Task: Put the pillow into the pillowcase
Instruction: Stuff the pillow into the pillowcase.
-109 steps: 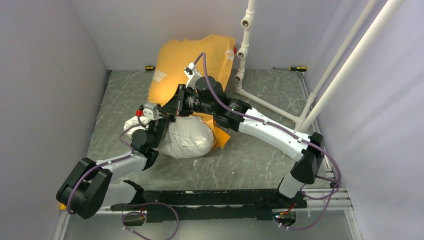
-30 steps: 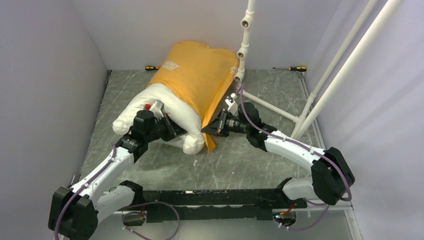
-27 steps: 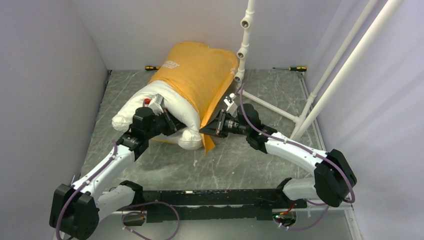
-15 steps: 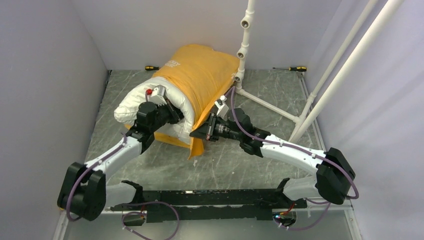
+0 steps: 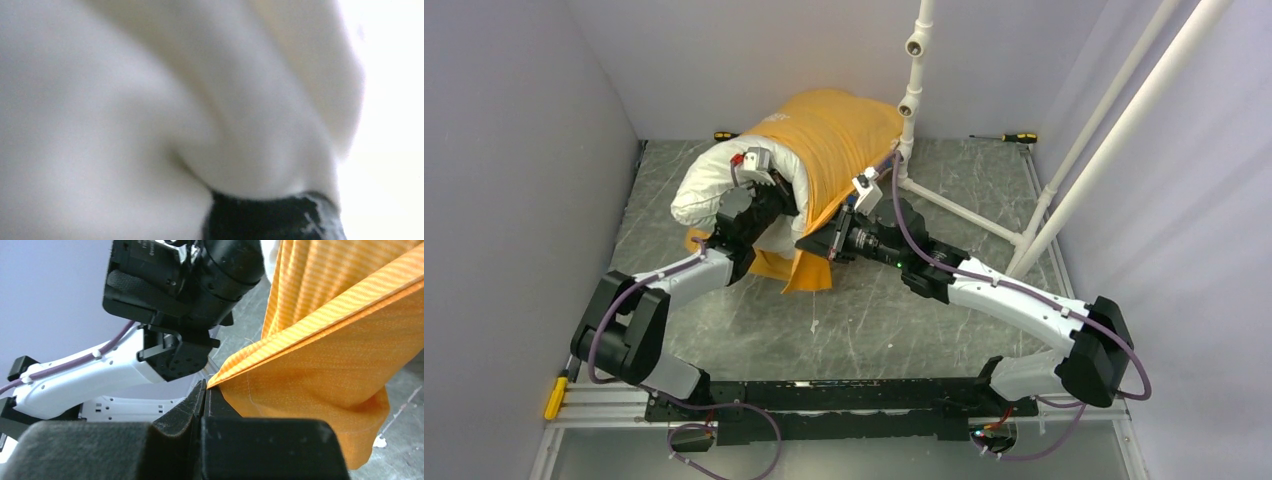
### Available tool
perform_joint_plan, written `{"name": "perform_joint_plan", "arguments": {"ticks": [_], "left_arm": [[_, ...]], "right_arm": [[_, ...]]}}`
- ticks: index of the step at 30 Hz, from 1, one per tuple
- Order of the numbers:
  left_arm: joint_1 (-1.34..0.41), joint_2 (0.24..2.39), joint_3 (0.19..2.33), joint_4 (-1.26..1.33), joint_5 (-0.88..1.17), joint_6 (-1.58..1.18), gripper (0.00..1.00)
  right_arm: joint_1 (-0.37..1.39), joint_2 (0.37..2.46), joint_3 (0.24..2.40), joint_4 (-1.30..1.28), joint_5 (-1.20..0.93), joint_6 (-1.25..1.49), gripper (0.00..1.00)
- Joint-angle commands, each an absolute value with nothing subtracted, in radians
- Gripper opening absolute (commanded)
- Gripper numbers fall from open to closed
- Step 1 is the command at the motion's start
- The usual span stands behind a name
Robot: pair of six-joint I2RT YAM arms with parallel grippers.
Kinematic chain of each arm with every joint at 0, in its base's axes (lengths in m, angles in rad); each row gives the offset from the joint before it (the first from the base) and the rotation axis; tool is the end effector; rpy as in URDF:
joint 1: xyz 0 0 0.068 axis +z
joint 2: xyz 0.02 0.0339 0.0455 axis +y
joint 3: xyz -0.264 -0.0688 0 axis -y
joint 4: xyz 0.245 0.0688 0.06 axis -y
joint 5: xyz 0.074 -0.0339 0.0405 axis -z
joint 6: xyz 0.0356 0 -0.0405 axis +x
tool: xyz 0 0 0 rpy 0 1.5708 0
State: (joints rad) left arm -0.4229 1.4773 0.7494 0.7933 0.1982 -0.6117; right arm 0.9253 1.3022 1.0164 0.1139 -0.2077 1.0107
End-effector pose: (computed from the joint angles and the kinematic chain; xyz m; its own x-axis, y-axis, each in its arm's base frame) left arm 0.2952 -0.1405 0.2653 -0.2852 -0.4891 -0.8243 0.5103 0.6505 -0.5625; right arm 0.1801 0.2514 0.3379 -0.8204 0.2886 -0.4936 -0.3930 0.3423 0.8535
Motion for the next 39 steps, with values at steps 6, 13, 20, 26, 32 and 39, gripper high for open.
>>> {"name": "perform_joint_plan", "arguments": {"ticks": [6, 13, 20, 26, 32, 39], "left_arm": [[-0.417, 1.631, 0.967, 0.909, 0.005, -0.396, 0.00], [-0.419, 1.600, 0.818, 0.951, 0.076, -0.445, 0.00], [-0.429, 1.374, 0.643, 0.754, 0.102, -0.531, 0.00], [-0.434, 1.269, 0.627, 0.489, 0.261, -0.654, 0.00], [-0.451, 1.203, 0.614, 0.361, 0.312, -0.690, 0.00], [-0.462, 1.148, 0.558, 0.404, 0.293, -0.712, 0.00]], "right_arm": [[1.190, 1.220, 1.238, 0.302, -0.717, 0.995, 0.00], [1.197, 1.189, 1.194, 0.251, -0.678, 0.935, 0.00], [1.159, 1.072, 1.157, -0.176, -0.242, 0.840, 0.25], [1.094, 1.022, 1.161, -0.531, 0.113, 0.882, 0.87], [0.976, 1.039, 1.019, -0.530, 0.059, 0.947, 1.00], [0.929, 1.244, 0.911, -0.290, -0.022, 0.974, 0.98]]}}
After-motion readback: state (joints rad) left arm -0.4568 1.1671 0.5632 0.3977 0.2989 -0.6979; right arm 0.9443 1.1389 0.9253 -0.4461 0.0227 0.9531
